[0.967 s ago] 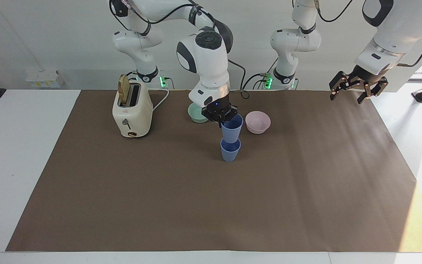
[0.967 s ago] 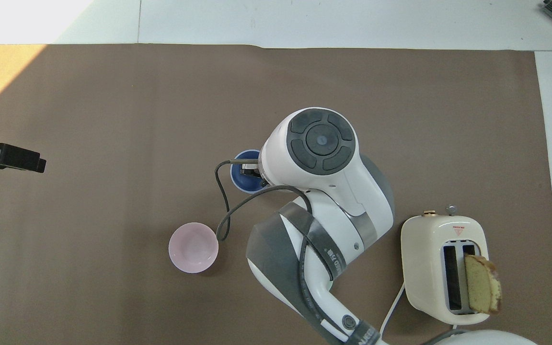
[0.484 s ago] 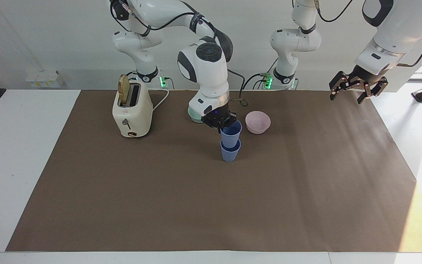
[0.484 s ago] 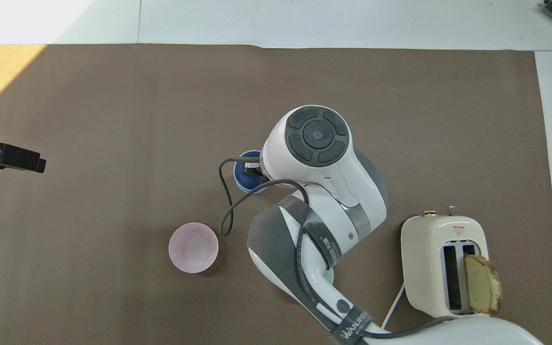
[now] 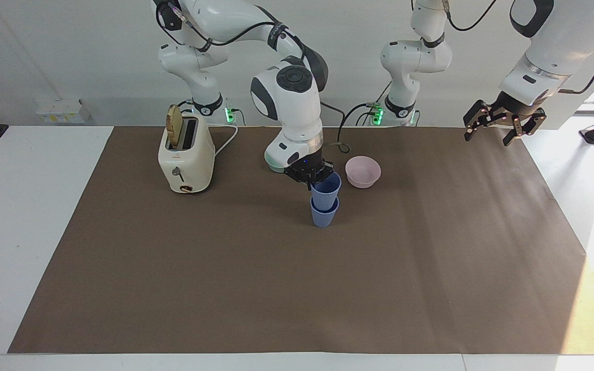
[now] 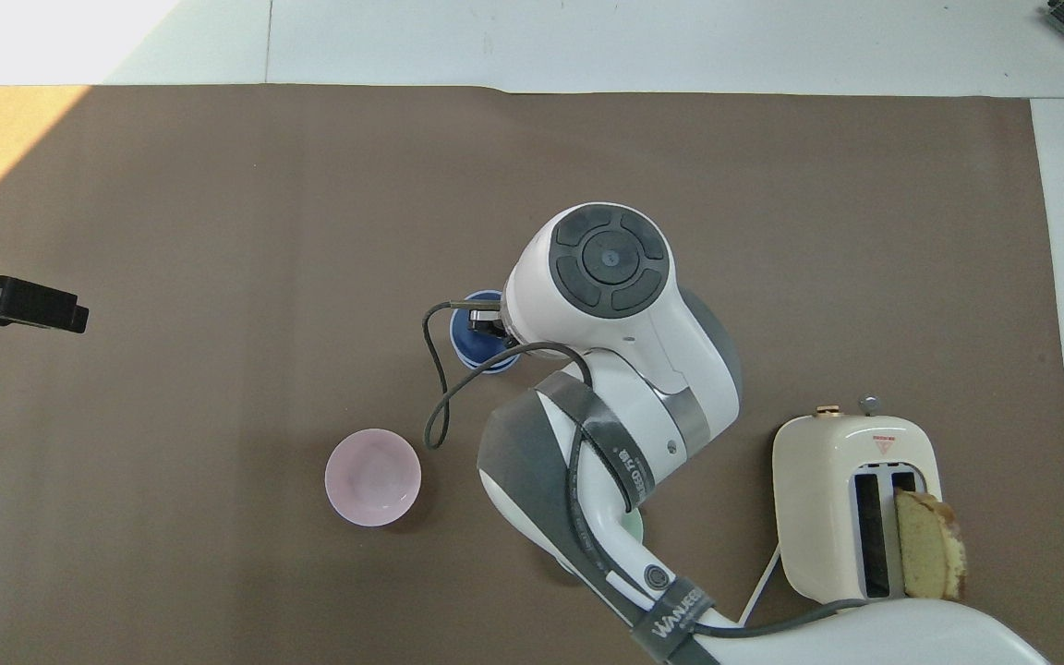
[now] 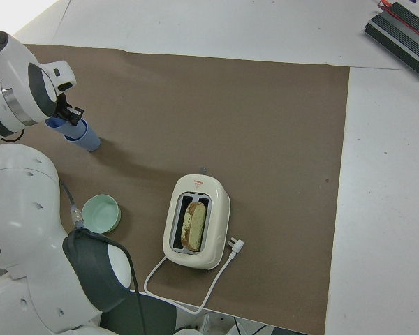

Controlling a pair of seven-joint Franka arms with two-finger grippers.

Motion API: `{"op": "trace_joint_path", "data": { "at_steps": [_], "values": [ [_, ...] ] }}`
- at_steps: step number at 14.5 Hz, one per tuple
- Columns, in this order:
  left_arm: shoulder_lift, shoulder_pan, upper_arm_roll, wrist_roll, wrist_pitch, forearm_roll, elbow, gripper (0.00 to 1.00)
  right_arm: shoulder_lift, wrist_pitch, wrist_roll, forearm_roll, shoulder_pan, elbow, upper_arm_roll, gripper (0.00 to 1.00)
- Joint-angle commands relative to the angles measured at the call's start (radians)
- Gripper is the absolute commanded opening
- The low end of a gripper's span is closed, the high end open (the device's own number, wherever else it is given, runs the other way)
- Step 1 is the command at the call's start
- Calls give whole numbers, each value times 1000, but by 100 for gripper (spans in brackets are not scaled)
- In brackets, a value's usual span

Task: Stack blue cups with both arms
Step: 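Lower the held blue cup into the first cup with the right gripper, then open the right gripper and lift it away from the stacked cups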

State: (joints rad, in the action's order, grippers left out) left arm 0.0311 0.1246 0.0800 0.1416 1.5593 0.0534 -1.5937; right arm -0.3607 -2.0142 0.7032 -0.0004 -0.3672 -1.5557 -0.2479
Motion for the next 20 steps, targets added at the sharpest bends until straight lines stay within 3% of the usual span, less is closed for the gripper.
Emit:
{"op": "trace_joint_path", "data": {
  "at_steps": [1, 7, 13, 16, 20],
  "values": [
    [12, -11, -9, -2, -1, -12, -9, 100, 3, -21, 13, -12, 17, -14, -5, 100],
    [12, -11, -9, -2, -1, -12, -9, 100, 132, 152, -43, -12, 96, 17, 15, 100],
    [12, -11, -9, -2, -1, -12, -9, 100, 279, 383, -302, -13, 270, 22, 16, 100],
    [12, -10, -9, 0, -1, -12, -9, 100, 293, 517, -431, -19, 339, 109, 18, 100],
    [12, -8, -9, 0, -1, -10, -9, 100, 299, 623, -554, -36, 421, 149, 19, 100]
  ]
}}
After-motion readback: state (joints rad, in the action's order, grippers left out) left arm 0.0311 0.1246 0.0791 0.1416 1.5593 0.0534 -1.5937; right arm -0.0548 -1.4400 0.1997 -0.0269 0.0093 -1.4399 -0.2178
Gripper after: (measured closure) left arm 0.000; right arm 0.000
